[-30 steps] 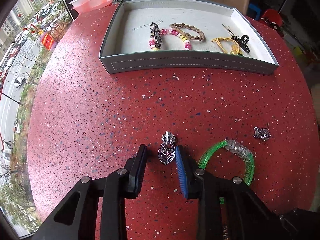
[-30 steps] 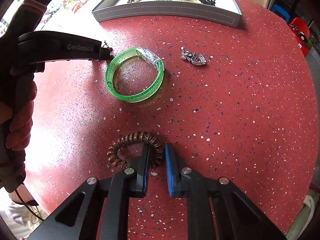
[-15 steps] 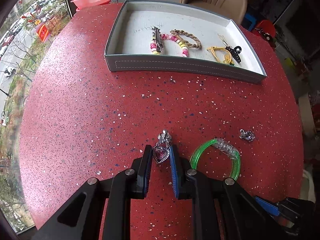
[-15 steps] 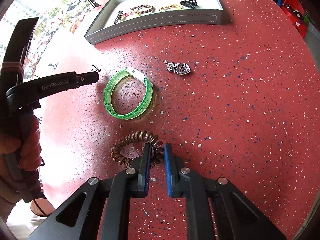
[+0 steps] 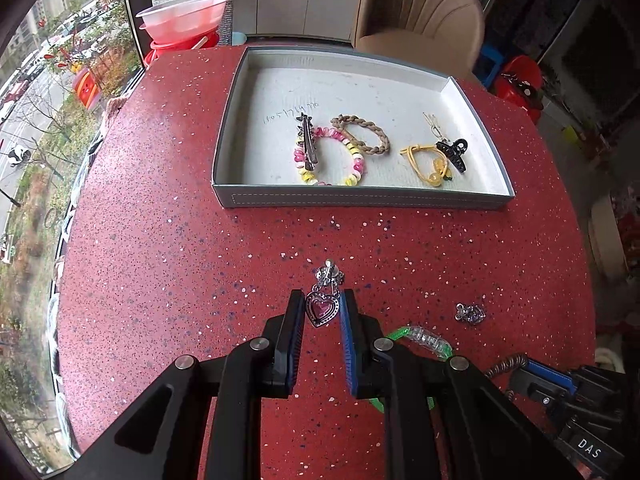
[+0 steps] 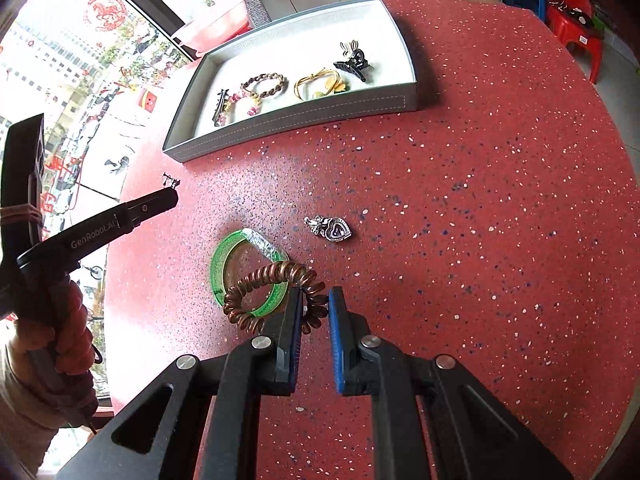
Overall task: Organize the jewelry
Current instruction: 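Carry the coil hair tie and heart pendant with both tools over the tray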
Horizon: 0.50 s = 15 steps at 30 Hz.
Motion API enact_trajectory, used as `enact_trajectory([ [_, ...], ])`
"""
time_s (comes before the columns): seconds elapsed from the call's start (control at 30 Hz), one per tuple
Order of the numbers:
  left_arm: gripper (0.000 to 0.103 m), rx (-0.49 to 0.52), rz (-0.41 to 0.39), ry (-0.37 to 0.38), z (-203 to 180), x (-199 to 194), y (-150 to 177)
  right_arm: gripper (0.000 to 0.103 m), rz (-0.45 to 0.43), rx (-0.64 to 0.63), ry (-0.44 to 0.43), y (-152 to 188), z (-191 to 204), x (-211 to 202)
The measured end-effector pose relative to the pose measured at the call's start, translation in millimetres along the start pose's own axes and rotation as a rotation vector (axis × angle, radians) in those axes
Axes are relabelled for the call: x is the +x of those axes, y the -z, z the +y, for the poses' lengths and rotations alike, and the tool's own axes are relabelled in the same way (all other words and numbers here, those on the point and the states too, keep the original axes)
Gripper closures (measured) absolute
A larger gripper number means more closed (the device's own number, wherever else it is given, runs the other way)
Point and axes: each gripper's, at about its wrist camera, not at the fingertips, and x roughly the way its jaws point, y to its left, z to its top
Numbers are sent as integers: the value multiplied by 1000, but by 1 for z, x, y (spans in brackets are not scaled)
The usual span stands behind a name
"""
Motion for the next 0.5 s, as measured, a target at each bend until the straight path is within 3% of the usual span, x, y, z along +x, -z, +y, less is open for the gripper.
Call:
enact_trajectory([
  [0.5,67,2,-48,-2,-9,10,-55,89,-69,-5,-21,-76,-4,3],
])
